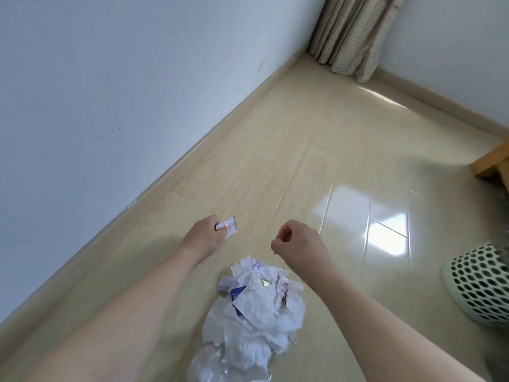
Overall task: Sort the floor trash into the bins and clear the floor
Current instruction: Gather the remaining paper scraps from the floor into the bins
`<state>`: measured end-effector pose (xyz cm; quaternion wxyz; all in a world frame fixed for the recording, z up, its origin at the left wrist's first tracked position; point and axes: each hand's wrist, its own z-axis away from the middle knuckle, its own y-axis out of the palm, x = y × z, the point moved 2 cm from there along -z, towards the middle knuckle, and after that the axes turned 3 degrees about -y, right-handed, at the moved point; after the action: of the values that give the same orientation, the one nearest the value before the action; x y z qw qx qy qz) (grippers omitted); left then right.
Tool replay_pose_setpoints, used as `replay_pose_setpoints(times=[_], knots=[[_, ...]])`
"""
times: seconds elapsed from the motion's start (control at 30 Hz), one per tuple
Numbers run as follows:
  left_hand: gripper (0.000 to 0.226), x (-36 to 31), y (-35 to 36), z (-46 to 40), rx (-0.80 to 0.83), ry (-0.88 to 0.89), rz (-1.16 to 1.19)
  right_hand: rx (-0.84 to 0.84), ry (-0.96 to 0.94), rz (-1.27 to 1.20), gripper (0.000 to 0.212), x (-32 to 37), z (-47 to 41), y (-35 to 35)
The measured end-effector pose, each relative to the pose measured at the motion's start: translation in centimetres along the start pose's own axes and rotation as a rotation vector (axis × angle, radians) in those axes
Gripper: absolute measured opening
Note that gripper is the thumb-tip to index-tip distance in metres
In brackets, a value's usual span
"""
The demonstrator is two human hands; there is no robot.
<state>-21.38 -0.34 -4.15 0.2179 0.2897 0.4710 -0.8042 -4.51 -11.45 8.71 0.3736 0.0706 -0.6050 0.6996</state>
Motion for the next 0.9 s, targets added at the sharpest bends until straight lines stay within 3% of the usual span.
replay_pose_setpoints(times=[0.07,0.13,0.27,0.53,0.67,0.77,0.9], knots=[[0.022,-3.4,-0.9,1.9,0.088,0.049,0.076,-0.061,0.015,-0.06,0.002,-1.5,1.8,-2.4],[0.019,-8.5,-1.2,4.3,0.176,0.152,0.011,-0.143,0.04,-0.113,0.005,-3.6,3.8,-6.0],[0.013,-21.9,2.0,11.4,0.307,0.378,-0.016,-0.342,0.144,-0.206,0.017,-11.3,9.8,-15.7],[0.009,-44.0,19.8,27.3,0.481,0.608,-0.016,-0.656,0.474,-0.173,0.014,-31.5,23.2,-31.3],[0.016,-47.9,28.9,32.9,0.627,0.613,-0.27,-0.628,0.688,-0.138,0.015,-38.4,27.4,-32.7],[0.015,-48.6,31.8,34.1,0.646,0.643,-0.4,-0.508,0.794,-0.104,0.029,-40.7,28.5,-31.9],[0.024,-46.4,29.3,31.6,0.566,0.556,-0.498,-0.472,0.643,-0.043,0.026,-39.1,25.8,-30.6]])
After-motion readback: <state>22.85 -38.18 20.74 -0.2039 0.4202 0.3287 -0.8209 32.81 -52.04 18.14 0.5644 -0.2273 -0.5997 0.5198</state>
